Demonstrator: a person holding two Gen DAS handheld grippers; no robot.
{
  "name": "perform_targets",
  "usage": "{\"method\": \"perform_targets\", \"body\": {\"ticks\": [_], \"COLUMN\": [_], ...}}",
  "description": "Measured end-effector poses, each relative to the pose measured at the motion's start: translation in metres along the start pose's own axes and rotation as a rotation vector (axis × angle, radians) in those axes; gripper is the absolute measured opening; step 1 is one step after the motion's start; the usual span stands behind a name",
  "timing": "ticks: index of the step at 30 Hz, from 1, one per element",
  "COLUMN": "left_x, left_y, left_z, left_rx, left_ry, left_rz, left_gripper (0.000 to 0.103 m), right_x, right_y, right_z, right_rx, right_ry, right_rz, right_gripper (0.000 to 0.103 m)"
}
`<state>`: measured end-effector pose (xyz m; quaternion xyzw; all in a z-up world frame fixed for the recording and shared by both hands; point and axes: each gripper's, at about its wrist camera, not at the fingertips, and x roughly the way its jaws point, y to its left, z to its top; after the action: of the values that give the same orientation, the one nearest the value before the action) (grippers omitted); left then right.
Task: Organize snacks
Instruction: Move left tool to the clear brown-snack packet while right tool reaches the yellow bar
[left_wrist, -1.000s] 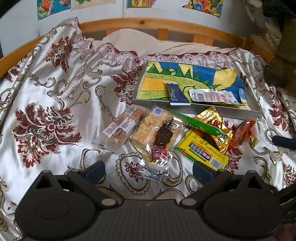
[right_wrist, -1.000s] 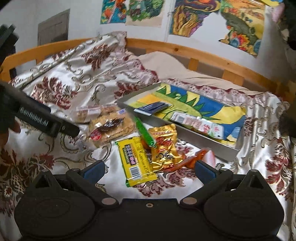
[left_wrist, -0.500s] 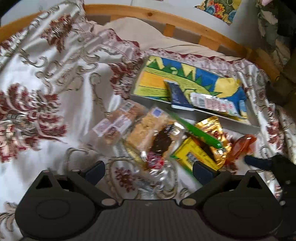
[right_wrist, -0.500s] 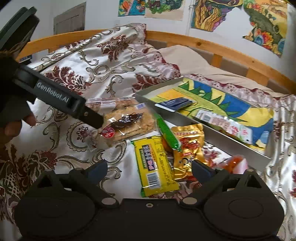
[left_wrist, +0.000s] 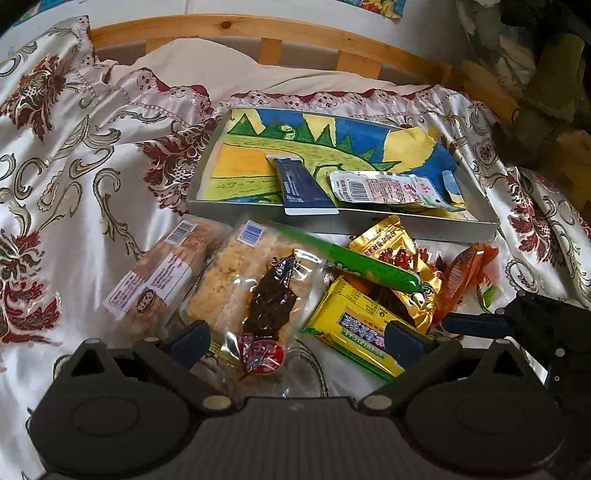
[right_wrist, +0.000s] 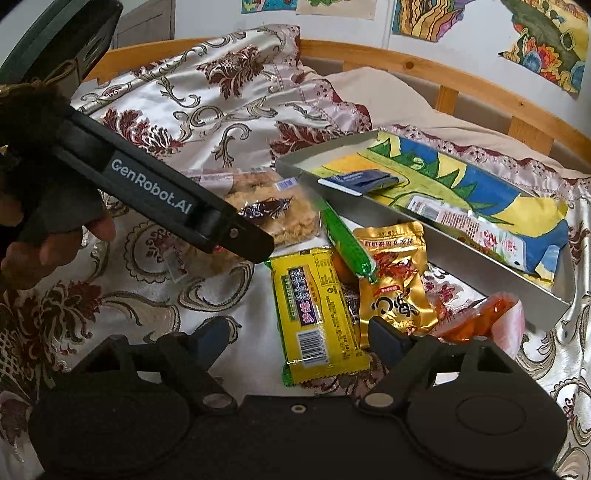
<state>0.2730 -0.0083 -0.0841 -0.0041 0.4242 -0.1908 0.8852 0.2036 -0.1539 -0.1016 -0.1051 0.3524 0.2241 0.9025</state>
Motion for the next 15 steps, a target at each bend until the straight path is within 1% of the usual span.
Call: {"method": "perform_targets", "body": {"ticks": [4,7,8,12,15], "left_x": [0.009,0.017,0.019,0.019,0.017], "left_y": [0.004,0.008,0.009,0.013,0.015], "left_z": [0.003,0.007,0.008,0.008,0.009], "left_rx": [-0.003,-0.006,-0.006,-0.004,0.004], "left_ry": [0.007,0.055,0.066,0.053,0.039], "left_rz": [0.019,0.024,0.026,0.025,0.025], "left_gripper": [0.102,0.096,0.096,0.093,0.088], "right_x": [0.008,0.013,0.014,0.02,0.023], "right_y": [-0.002,-0.006,-0.008,-0.012,-0.01], "right_z": [0.001,0.001,0.0,-0.001,-0.001], "right_rx": [0.001,0.02,0.028,0.058,0.045], "right_ry": [0.001,0.01,0.015,0.042,0.045], "right_rz": [-0.005,-0.005,-0.002,0.023,0.031], "right_gripper": [0.084,0.084,0.084,0.081,0.081]}}
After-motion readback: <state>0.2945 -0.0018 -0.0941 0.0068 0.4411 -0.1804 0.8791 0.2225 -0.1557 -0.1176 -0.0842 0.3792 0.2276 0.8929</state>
